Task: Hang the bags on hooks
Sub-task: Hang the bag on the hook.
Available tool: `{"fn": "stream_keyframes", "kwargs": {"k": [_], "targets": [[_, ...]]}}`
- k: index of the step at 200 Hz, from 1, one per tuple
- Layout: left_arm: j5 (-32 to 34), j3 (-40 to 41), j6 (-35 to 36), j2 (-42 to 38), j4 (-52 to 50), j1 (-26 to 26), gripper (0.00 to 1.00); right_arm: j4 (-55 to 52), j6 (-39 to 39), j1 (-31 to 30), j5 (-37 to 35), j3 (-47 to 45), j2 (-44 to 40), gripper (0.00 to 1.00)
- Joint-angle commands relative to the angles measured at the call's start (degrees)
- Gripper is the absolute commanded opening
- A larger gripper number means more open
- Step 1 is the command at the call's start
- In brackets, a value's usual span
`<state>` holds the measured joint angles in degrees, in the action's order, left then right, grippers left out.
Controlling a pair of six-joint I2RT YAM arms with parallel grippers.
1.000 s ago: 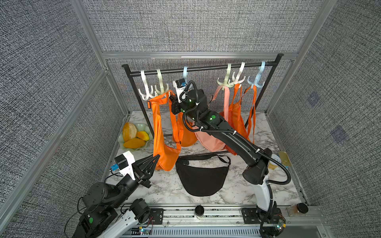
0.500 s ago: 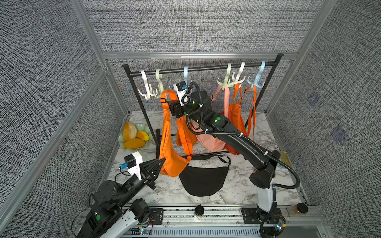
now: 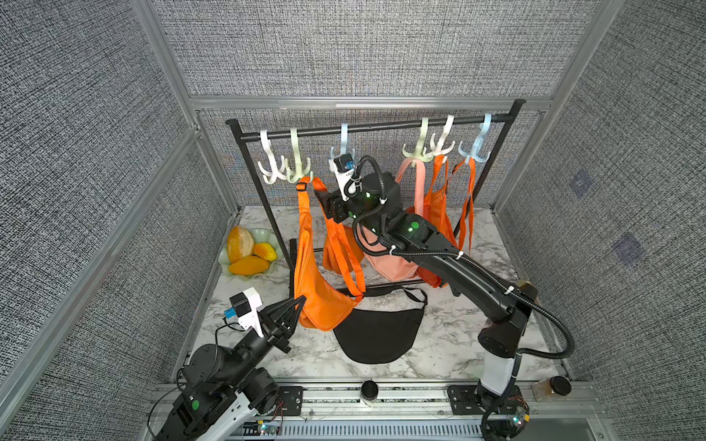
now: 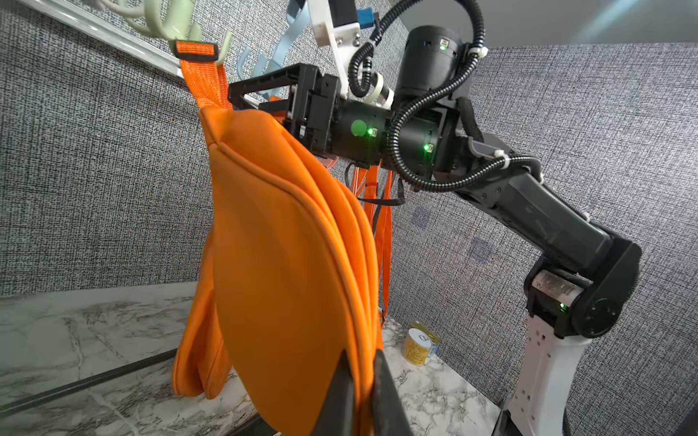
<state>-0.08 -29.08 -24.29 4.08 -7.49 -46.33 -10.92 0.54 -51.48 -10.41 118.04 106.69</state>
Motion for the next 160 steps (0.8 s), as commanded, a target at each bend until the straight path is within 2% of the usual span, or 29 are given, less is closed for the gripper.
{"fn": "stream_keyframes", "kwargs": {"k": [1,21,38,51,95,160], "targets": [[3.7,0.9,-1.7,0.5,-0.1,0.1,0.26,2.0,-0.6,-0.8,-0.7,-2.4,-2.4,0.72],[9.0,0.8,-2.9,2.1,-2.8,0.1,0.54,2.5,-1.0,-1.7,-1.3,-5.4,-4.6,0.72],[14.0,-0.6,-3.8,3.9,-6.0,0.1,0.65,2.5,-1.6,-2.4,-1.9,-7.7,-6.4,0.73],[16.2,-1.6,-4.0,4.7,-7.3,0.1,0.66,2.9,-1.8,-2.8,-2.5,-9.6,-7.9,0.73],[17.3,-1.6,-3.4,4.0,-6.7,0.1,0.67,4.6,-2.2,-4.4,-2.9,-17.2,-12.5,0.73],[18.1,-1.2,-3.7,6.9,-5.3,0.1,0.69,2.6,0.6,-6.0,-1.7,-25.0,-13.9,0.77]]}}
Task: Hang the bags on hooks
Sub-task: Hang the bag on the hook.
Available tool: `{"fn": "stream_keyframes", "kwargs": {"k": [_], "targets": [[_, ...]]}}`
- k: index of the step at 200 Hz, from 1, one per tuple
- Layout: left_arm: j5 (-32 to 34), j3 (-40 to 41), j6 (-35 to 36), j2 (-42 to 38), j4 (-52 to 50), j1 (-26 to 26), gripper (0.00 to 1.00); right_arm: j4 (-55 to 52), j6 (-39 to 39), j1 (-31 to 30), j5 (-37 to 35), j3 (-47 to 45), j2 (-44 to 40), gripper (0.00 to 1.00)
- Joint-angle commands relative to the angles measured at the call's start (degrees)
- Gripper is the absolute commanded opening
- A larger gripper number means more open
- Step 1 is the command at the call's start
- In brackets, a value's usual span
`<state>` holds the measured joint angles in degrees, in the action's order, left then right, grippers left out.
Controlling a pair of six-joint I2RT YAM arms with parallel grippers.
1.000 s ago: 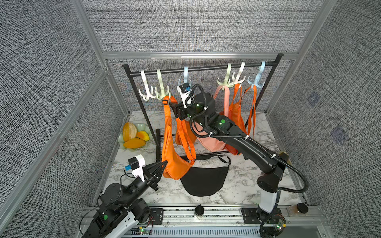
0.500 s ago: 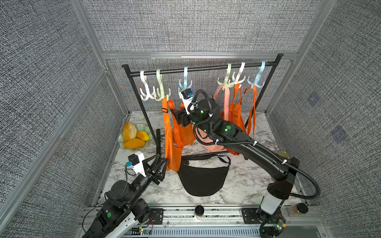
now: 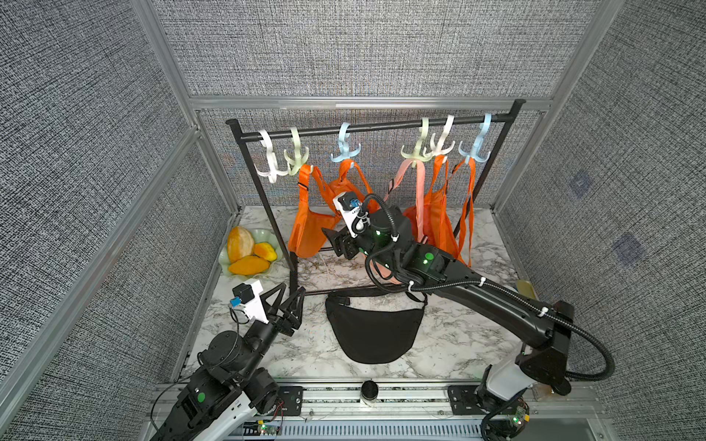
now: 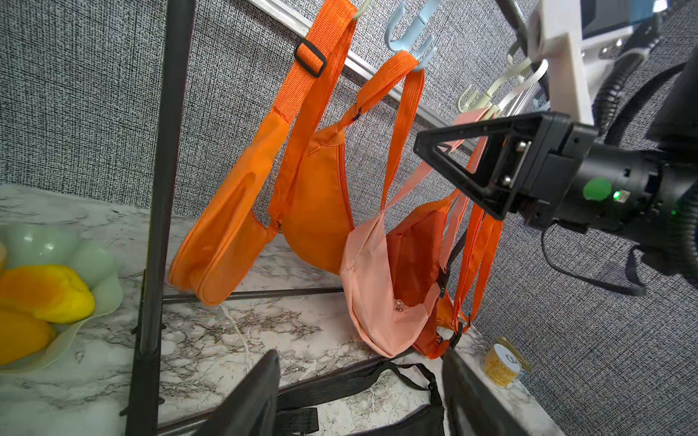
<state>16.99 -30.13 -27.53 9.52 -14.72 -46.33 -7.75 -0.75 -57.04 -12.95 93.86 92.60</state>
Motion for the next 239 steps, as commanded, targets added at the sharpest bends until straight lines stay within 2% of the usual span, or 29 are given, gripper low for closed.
{"fn": "stream_keyframes", "kwargs": {"k": [1,47,70,103,122,150,167,181,201,239], "targets": [[0.9,-0.2,-0.4,1.6,1.9,0.1,0.69,-0.7,1.9,-0.5,0.8,-0.9,0.2,0.77],[0.5,-0.3,1.2,4.3,6.4,0.1,0.68,-0.2,5.0,-1.4,1.5,-3.6,1.2,0.78],[5.7,-2.9,4.5,8.6,6.2,0.1,0.69,0.9,6.3,-1.6,1.2,-5.7,0.2,0.78],[15.9,-10.7,9.2,21.4,4.6,0.1,0.72,2.3,7.7,-1.6,-0.7,-10.1,-3.7,0.78],[19.7,-13.8,12.1,28.2,7.3,1.6,0.75,3.8,8.4,-1.7,-2.0,-14.0,-7.5,0.78],[10.8,-16.8,11.9,39.0,11.6,11.8,0.76,6.0,9.4,-1.7,-4.1,-20.2,-13.7,0.79],[8.3,-18.6,12.0,45.4,14.3,15.3,0.76,6.3,9.6,-1.7,-5.4,-23.1,-17.3,0.79],[5.7,-19.7,12.5,50.2,17.4,16.7,0.73,6.4,9.7,-1.7,-6.4,-25.6,-20.1,0.79],[-1.9,-19.9,14.4,55.1,24.6,17.5,0.64,6.9,9.8,-1.6,-8.0,-29.0,-23.9,0.79],[-11.4,-24.0,14.1,63.5,28.1,17.5,0.58,7.7,9.7,-1.6,-10.5,-33.3,-28.6,0.79]]}}
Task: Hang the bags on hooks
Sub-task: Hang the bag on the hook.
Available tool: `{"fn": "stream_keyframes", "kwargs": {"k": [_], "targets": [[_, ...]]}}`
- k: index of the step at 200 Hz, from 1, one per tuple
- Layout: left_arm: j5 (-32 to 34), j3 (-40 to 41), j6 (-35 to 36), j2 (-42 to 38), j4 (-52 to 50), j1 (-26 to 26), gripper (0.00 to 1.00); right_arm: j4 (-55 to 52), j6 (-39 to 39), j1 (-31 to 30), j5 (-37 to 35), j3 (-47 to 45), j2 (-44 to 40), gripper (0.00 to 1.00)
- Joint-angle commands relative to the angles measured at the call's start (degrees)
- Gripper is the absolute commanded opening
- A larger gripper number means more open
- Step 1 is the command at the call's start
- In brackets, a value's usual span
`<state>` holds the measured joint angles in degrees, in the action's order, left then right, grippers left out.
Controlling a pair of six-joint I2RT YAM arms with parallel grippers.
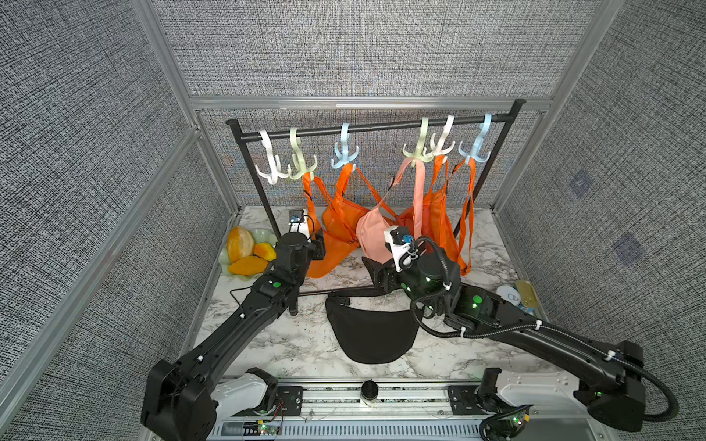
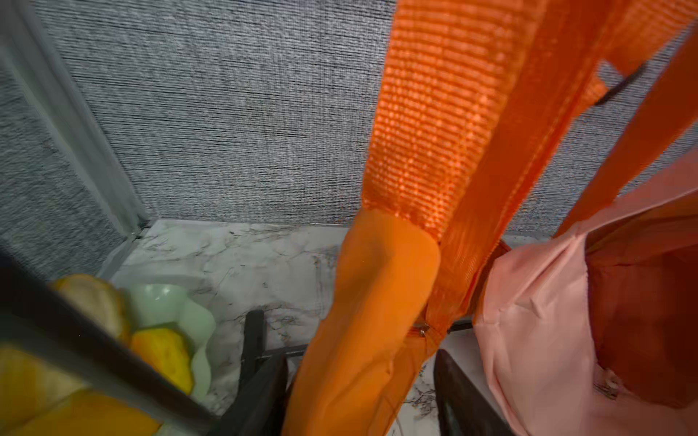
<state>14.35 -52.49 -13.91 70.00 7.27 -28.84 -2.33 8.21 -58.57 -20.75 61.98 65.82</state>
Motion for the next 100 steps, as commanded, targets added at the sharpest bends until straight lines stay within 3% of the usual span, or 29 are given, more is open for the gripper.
{"fn": "stream_keyframes", "kwargs": {"k": [1,100], "targets": [[-9.0,-1.7,0.5,3.2,6.2,0.0,0.58,2.3,0.8,-0.1,-2.8,-1.5,-1.9,0.79],[-22.2,-3.5,-4.0,10.8,11.9,-1.1,0.55,-2.1,0.0,-0.1,-2.6,-3.9,-4.1,0.81]]}}
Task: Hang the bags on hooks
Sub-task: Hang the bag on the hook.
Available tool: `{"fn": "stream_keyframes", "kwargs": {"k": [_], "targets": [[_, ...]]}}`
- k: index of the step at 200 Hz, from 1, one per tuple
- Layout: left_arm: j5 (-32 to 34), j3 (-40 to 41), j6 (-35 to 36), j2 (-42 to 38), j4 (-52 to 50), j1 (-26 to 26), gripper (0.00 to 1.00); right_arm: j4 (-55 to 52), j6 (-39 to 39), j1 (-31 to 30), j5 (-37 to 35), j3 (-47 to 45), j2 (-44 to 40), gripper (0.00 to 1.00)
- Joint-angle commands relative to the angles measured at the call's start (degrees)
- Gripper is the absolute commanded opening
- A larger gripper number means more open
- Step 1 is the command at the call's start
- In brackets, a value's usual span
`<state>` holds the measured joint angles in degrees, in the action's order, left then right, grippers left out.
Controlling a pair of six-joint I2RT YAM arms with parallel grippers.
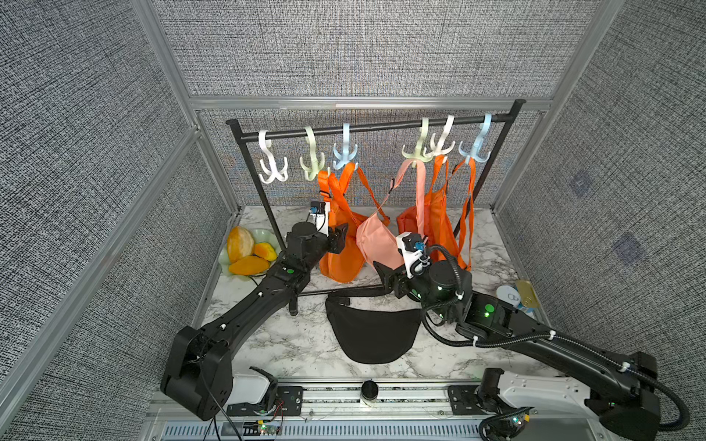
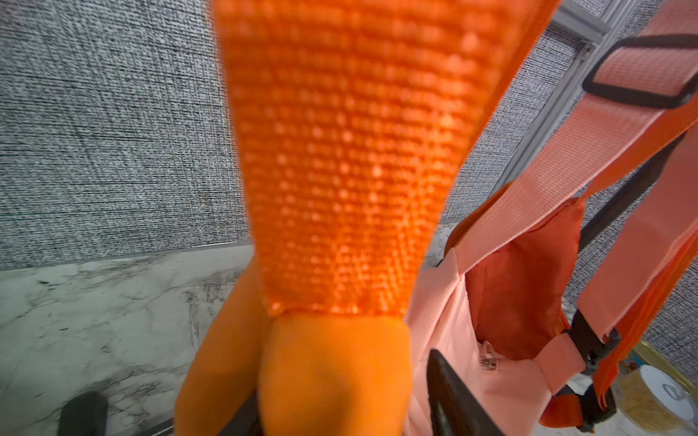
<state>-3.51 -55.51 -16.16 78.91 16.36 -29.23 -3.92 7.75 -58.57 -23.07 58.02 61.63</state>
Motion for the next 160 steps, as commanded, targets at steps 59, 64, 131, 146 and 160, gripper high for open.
{"fn": "stream_keyframes", "kwargs": {"k": [59,64,131,146,160], "targets": [[-5.9,-0.2,-2.2,3.8,3.8,-3.0,0.55,-7.0,0.1,-0.1,2.3,0.4,2.5,0.89],[-5.7,0.1,-2.0,3.2,3.8,-3.0,0.56,-8.3,0.3,-0.1,3.0,0.4,2.8,0.9],[-8.7,2.3,-1.1,-0.5,2.4,-2.8,0.68,-21.2,4.5,-0.2,16.2,-0.8,12.6,0.97],[-9.8,2.8,-1.8,-0.8,3.1,-2.5,0.69,-22.8,6.5,-1.2,19.4,0.8,16.3,0.99],[-11.1,2.4,-1.9,-1.0,2.5,-2.5,0.73,-22.5,8.5,-3.7,20.3,2.0,20.1,0.99]]}}
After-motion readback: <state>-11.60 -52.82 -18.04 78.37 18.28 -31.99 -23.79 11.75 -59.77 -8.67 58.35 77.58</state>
